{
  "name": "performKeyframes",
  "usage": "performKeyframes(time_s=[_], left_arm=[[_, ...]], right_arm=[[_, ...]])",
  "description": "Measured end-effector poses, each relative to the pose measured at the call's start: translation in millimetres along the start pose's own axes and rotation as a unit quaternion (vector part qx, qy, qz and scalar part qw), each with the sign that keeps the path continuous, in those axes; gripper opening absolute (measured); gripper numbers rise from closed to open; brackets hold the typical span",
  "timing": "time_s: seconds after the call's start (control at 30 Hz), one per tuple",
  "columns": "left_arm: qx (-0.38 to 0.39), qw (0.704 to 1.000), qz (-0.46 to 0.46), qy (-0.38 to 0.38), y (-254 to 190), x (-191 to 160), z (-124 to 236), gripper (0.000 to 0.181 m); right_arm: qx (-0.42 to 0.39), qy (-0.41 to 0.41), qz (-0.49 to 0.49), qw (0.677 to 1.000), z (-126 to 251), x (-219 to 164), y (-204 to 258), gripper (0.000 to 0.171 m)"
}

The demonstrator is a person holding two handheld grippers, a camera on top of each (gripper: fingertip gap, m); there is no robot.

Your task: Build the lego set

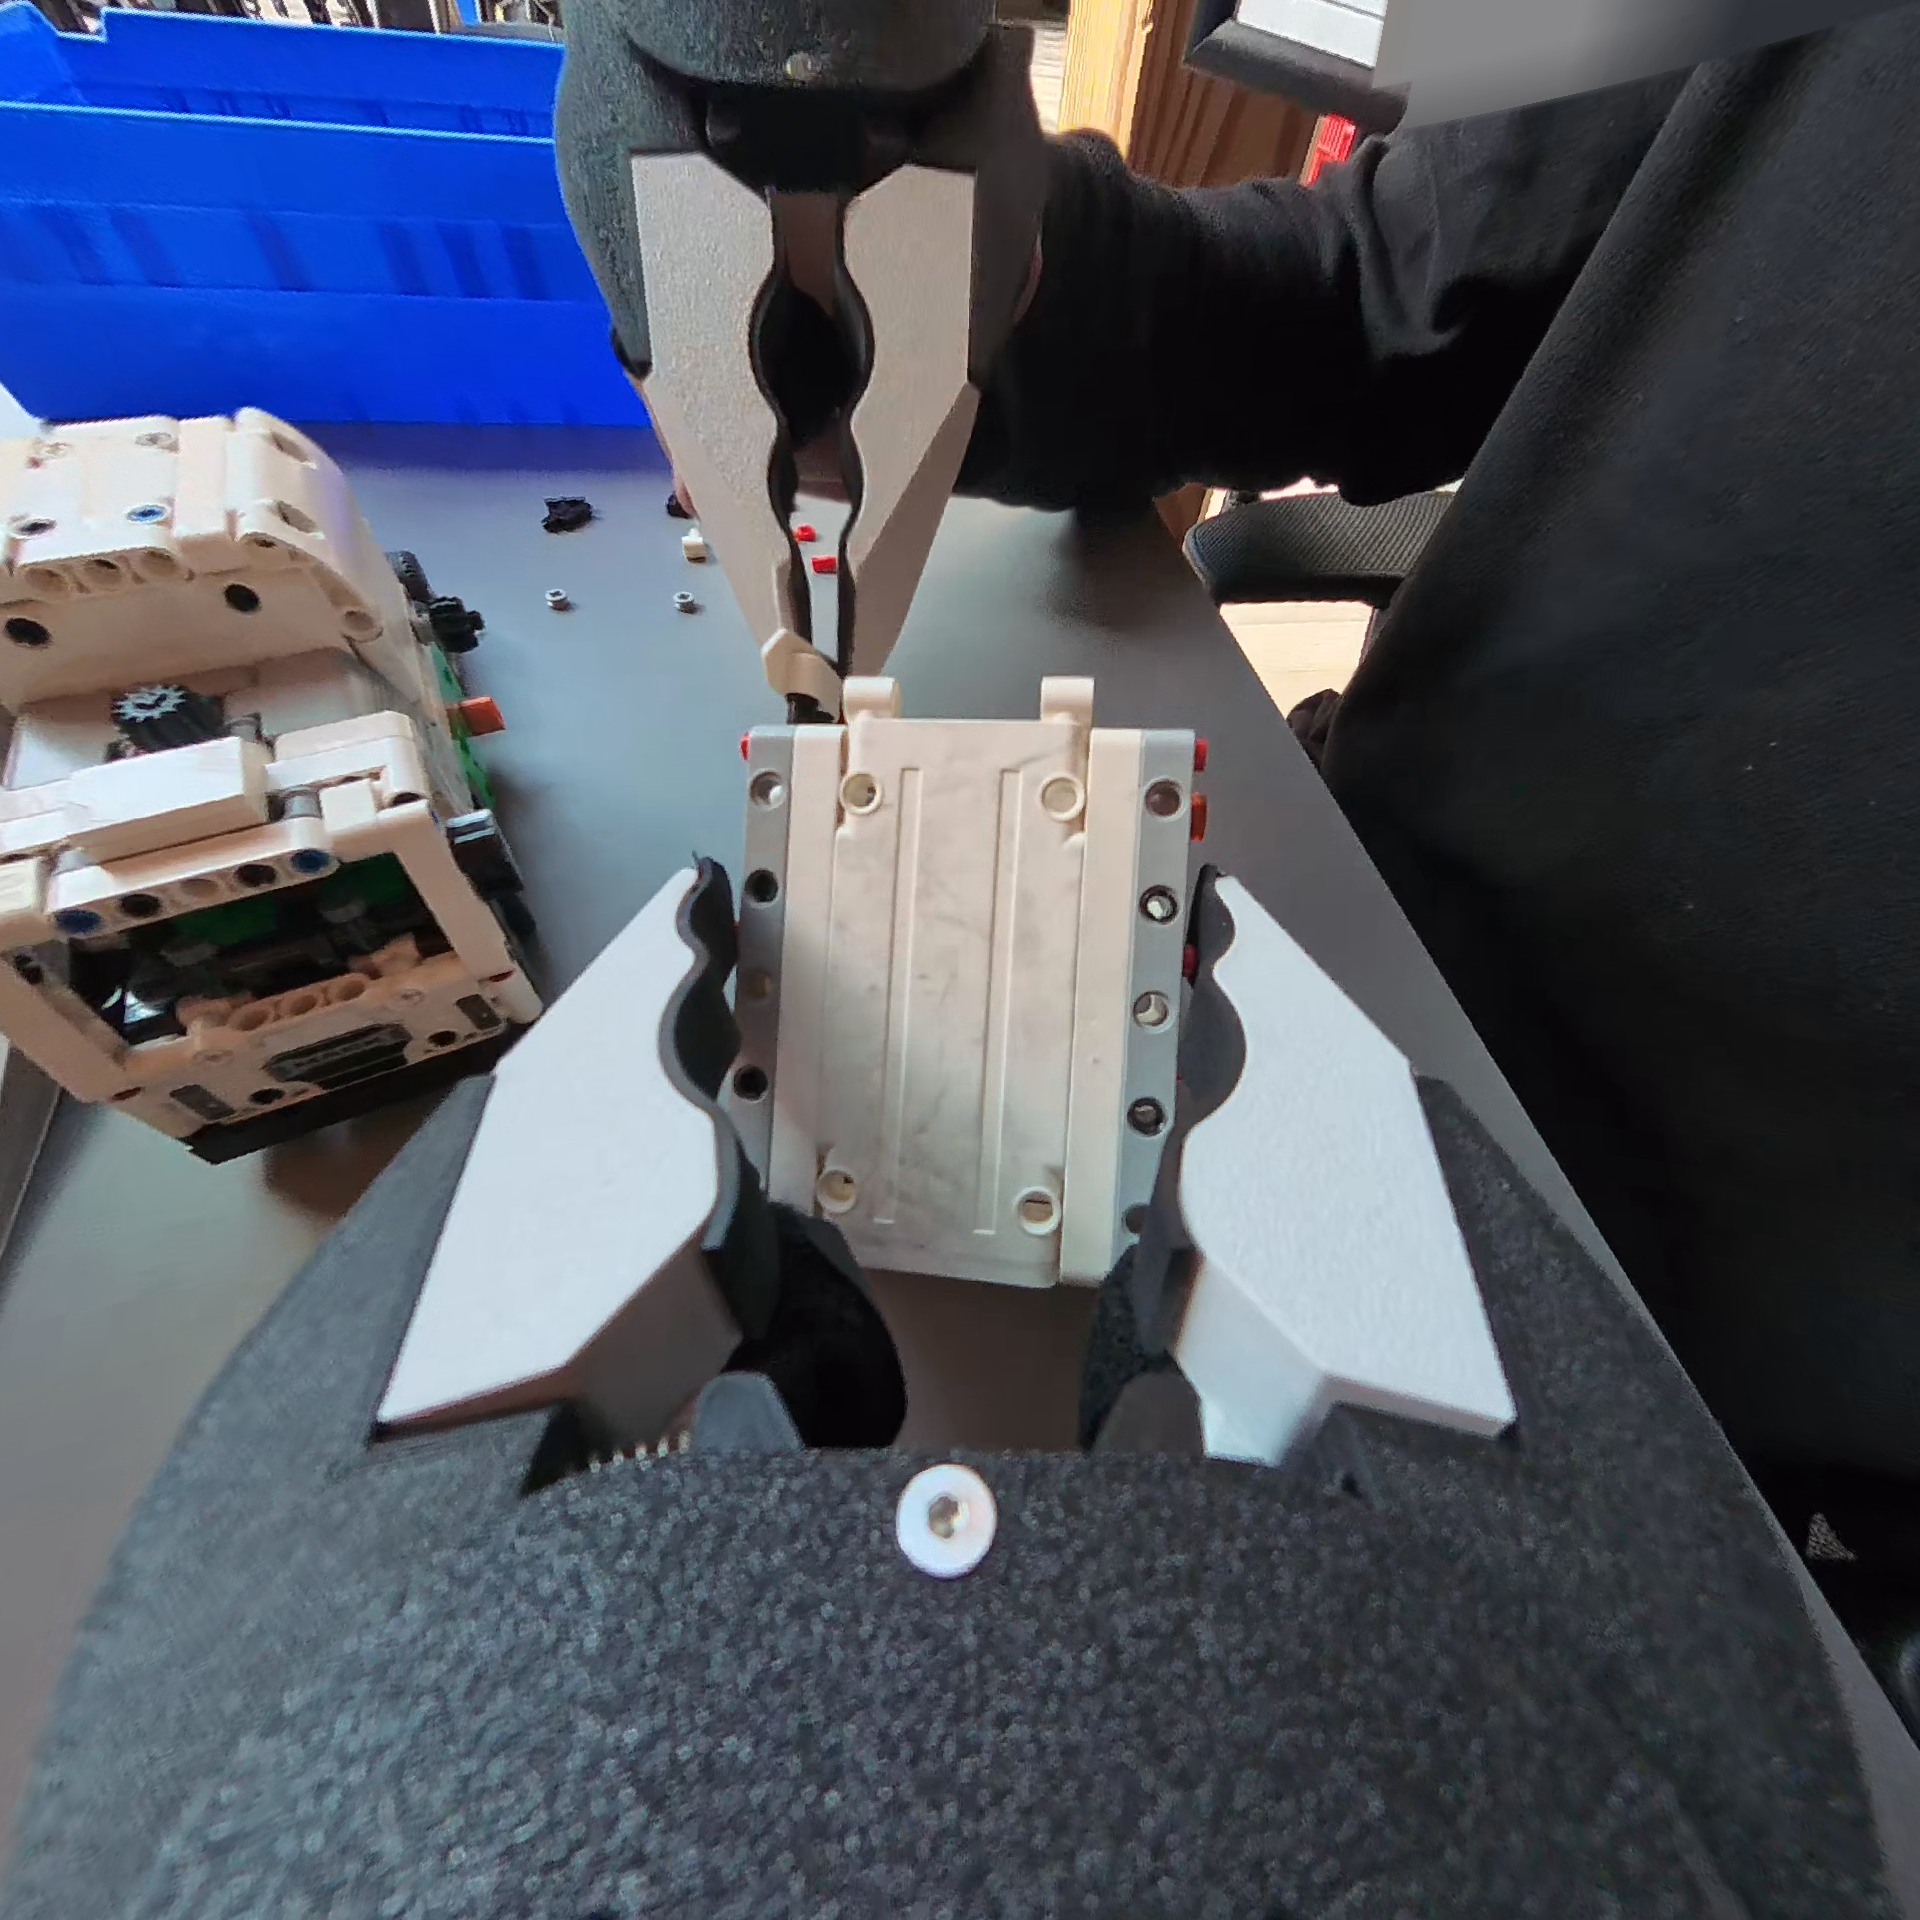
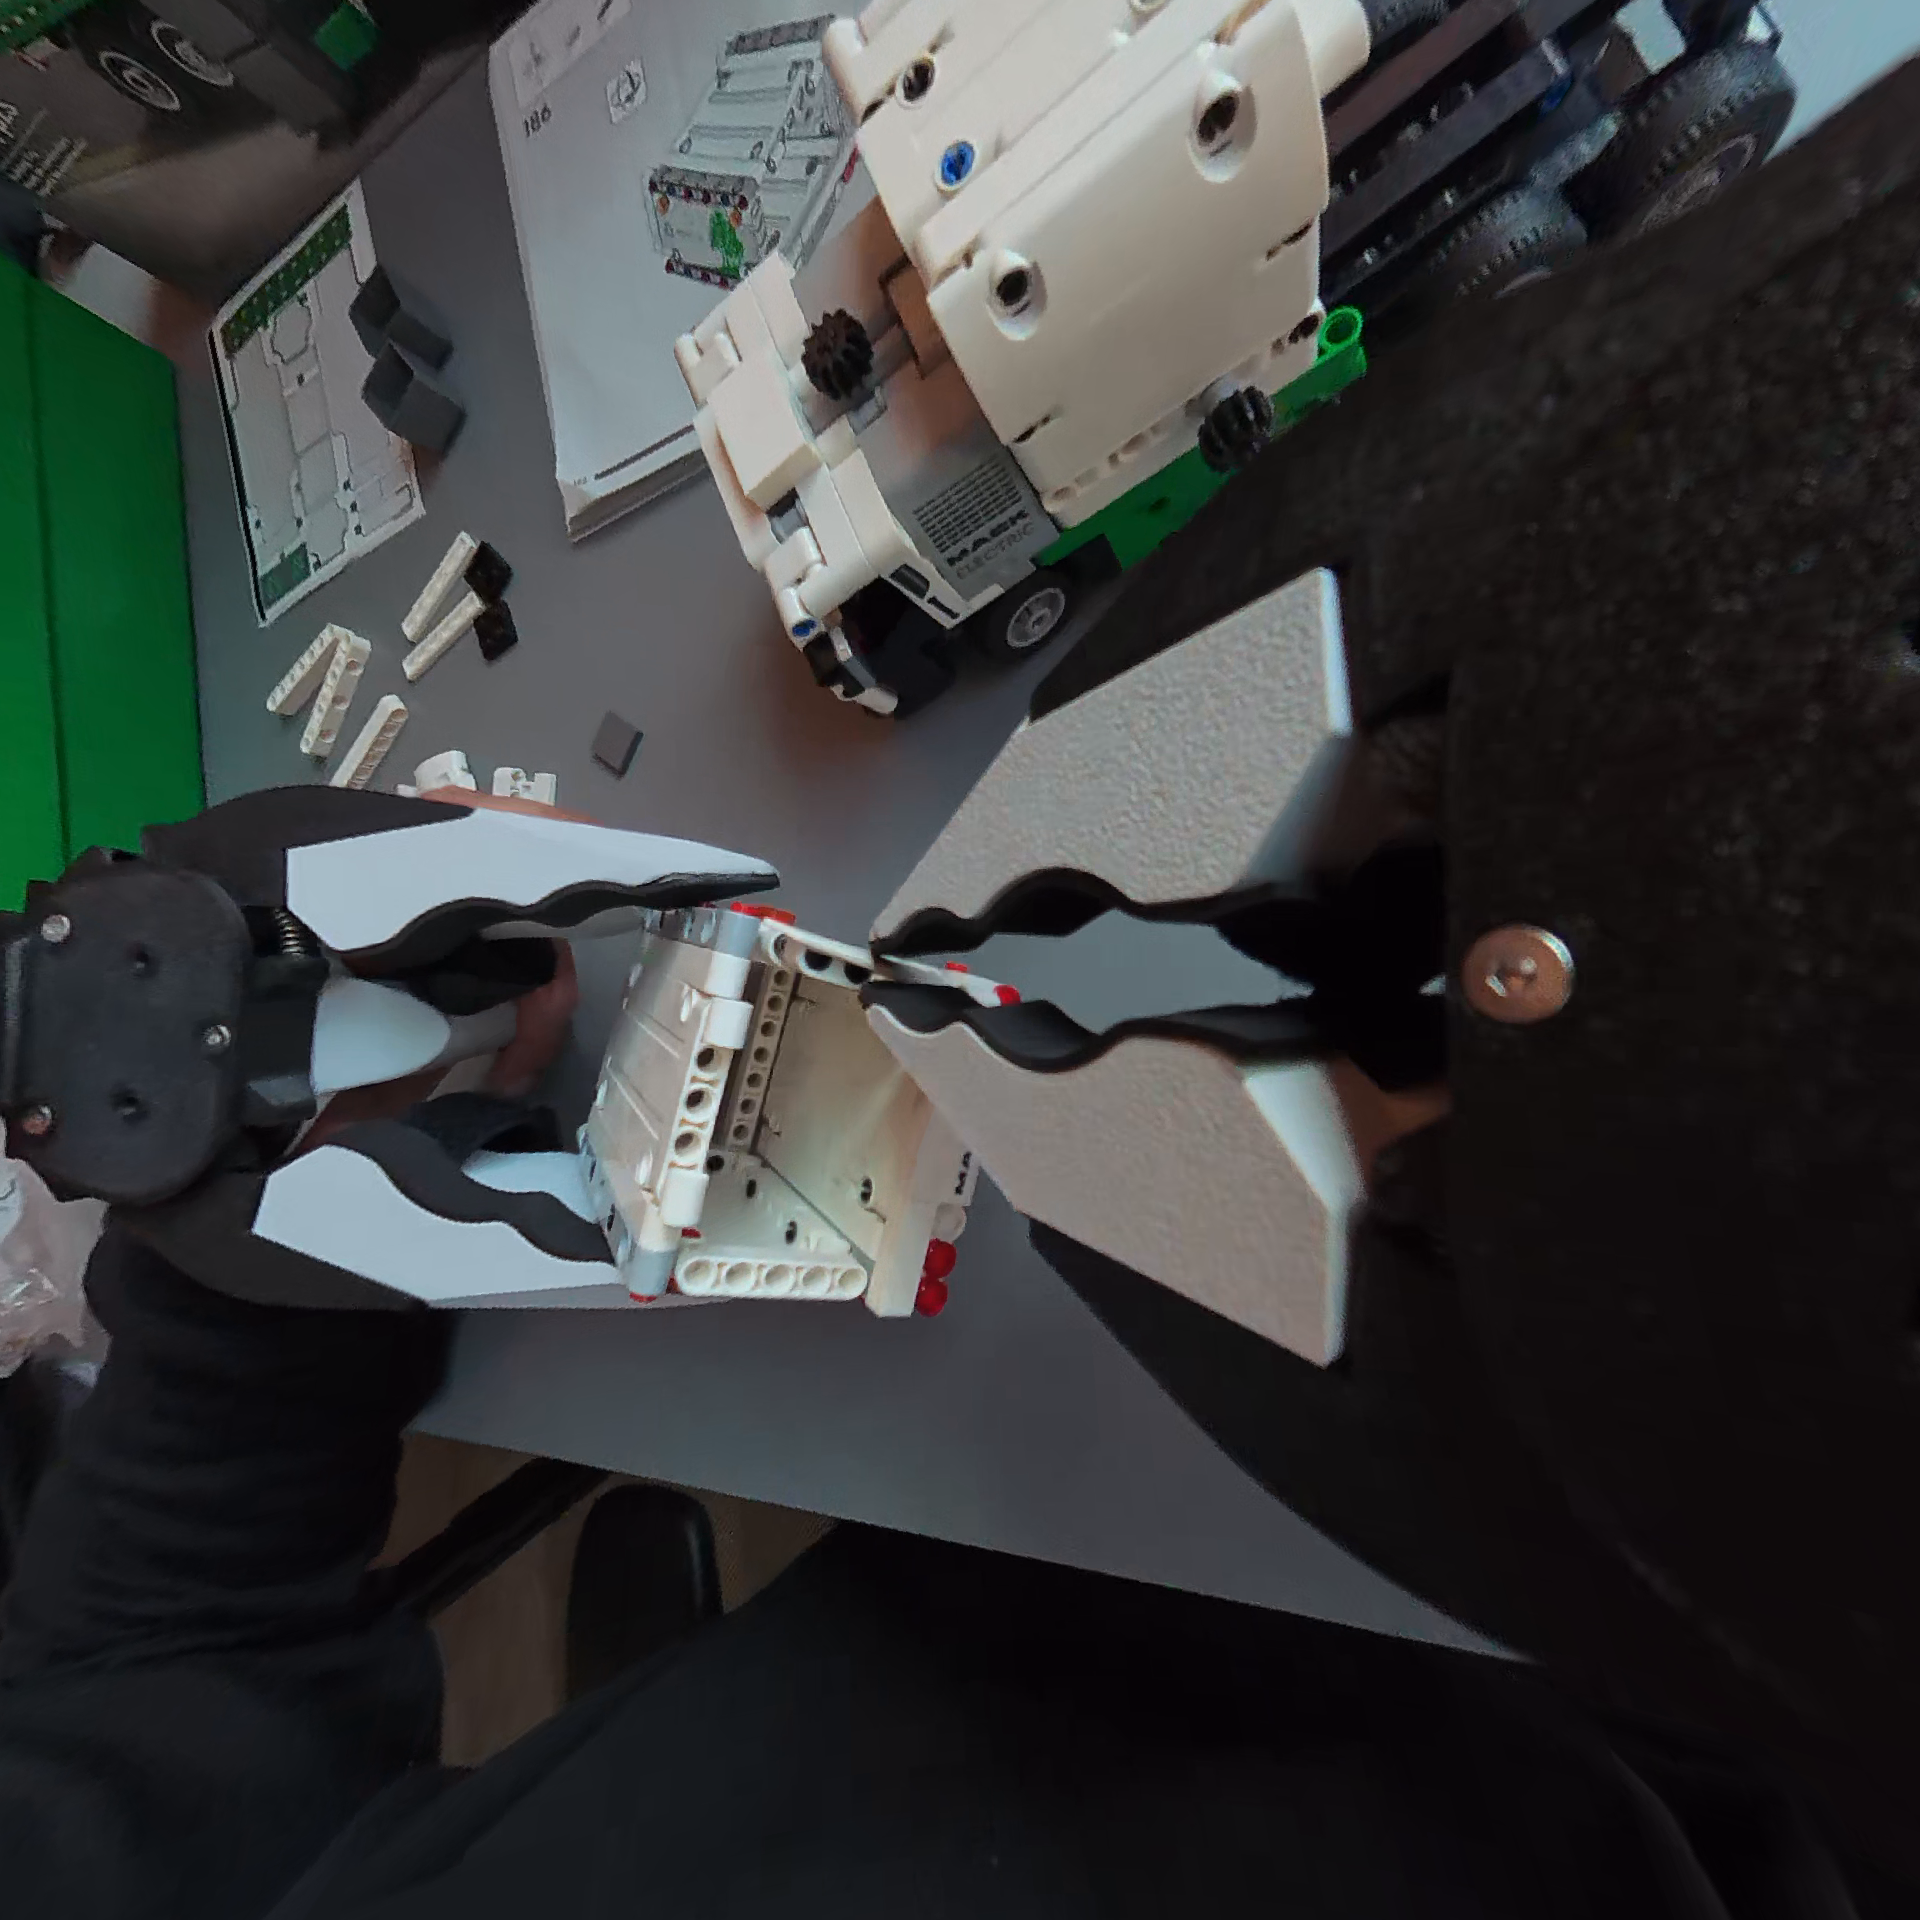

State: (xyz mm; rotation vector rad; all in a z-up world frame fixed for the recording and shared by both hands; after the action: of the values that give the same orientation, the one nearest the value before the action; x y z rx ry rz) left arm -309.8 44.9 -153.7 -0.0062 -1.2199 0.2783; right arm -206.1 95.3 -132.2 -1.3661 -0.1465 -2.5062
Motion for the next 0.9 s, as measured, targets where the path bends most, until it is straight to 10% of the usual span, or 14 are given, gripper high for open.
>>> performKeyframes(time_s=[0.53,0.9], left_arm=[[-0.014,1.0,0.0,-0.01,1.2,-0.3,0.8,0.085],[-0.016,1.0,-0.015,0.019,-3.7,1.3,-4.3,0.085]], right_arm=[[0.085,-0.044,-0.095,0.991,-2.7,-1.8,-5.2,0.004],[0.076,0.068,-0.019,0.995,0.0,2.1,1.3,0.004]])
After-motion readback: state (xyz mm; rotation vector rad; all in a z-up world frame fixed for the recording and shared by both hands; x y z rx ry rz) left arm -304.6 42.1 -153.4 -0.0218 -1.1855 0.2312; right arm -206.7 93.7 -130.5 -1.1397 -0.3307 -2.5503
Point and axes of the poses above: each gripper's, where its closed fingertips meet, z back along the fingers, x out of its top, y = z × x across the jaws, the point moved 5 cm from there along z, back along the fingers, and after that the axes turned 5 degrees about z, right-handed, at the moved point
